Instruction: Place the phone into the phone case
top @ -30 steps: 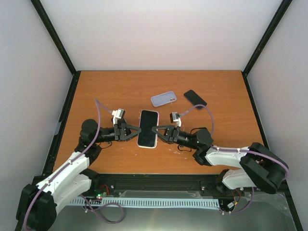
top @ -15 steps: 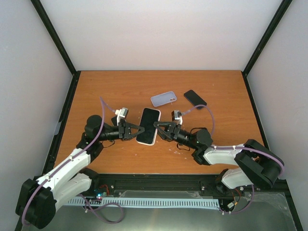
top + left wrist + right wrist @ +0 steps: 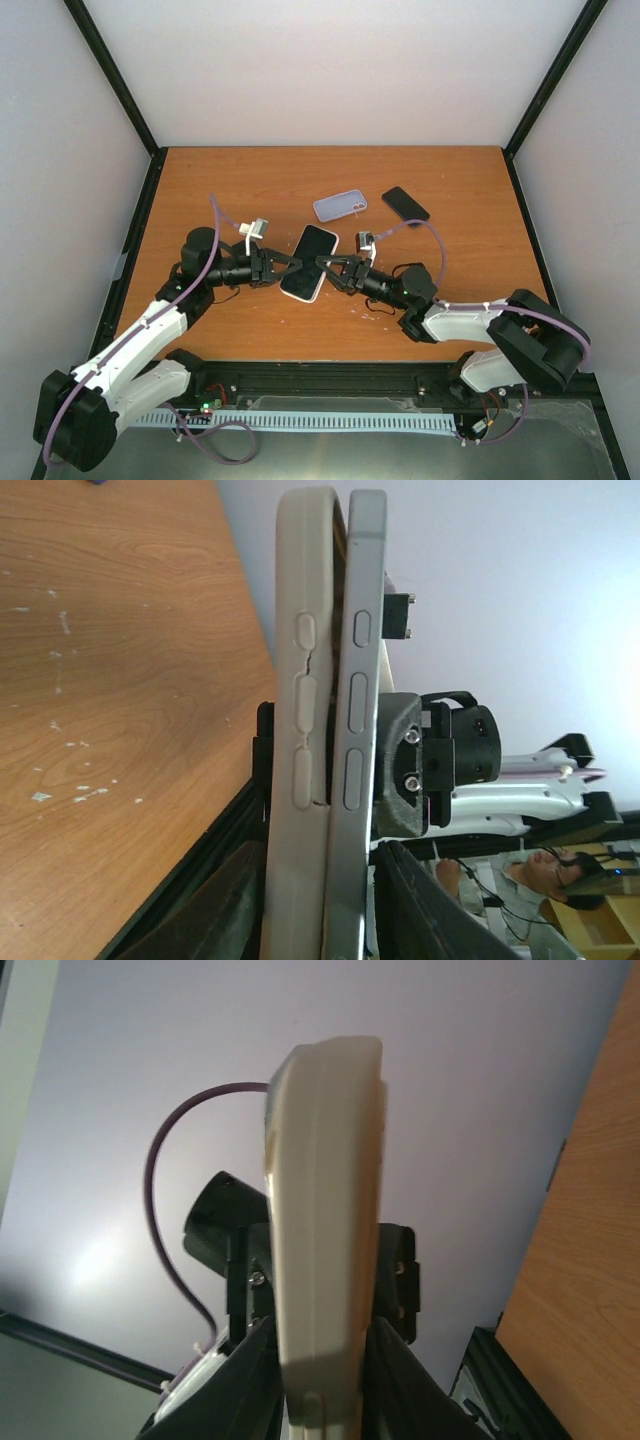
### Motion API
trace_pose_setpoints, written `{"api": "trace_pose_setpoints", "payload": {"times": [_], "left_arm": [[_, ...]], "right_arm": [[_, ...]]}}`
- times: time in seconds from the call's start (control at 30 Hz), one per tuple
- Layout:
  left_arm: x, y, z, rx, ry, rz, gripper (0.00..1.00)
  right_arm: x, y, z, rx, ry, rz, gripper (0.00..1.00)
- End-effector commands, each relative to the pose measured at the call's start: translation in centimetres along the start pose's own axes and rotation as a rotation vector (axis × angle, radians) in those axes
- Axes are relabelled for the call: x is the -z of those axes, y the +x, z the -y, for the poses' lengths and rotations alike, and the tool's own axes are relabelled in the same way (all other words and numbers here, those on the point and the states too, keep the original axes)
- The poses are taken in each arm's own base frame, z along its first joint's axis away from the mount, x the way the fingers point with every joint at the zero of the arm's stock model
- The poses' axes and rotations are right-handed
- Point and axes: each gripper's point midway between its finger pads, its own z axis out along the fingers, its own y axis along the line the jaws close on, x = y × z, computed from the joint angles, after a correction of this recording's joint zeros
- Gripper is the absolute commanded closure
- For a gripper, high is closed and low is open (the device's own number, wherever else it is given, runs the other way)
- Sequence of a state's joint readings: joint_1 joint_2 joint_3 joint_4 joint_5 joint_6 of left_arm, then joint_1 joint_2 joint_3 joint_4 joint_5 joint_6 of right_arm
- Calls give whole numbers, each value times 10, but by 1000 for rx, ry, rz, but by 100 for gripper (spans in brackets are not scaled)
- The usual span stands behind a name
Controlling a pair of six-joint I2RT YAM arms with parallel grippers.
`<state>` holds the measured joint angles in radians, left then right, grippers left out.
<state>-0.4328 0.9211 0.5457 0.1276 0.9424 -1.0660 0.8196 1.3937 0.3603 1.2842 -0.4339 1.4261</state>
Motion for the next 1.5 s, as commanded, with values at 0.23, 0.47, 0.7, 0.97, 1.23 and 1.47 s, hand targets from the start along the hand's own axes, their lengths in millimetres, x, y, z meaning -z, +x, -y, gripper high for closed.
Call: {"api": "trace_pose_setpoints", "payload": {"times": [0.23, 0.47, 0.7, 0.97, 1.23, 1.47], "left_arm": [[3, 6, 28, -102, 125, -23, 55], [22, 15, 72, -204, 311, 20, 53], [27, 19, 78, -228, 362, 29, 65], [24, 17, 74, -203, 350, 24, 80], [16, 1, 61, -196, 197, 51, 89], [16, 0, 64, -185, 205, 43, 78]], "right_arm": [[2, -18, -18, 16, -182, 27, 85], [1, -15, -63, 86, -297, -15, 84], [7, -16, -79, 84, -332, -5, 84], [7, -15, -82, 77, -337, -7, 75], [6, -18, -78, 52, -331, 4, 73], [3, -22, -88, 53, -358, 16, 82]]}}
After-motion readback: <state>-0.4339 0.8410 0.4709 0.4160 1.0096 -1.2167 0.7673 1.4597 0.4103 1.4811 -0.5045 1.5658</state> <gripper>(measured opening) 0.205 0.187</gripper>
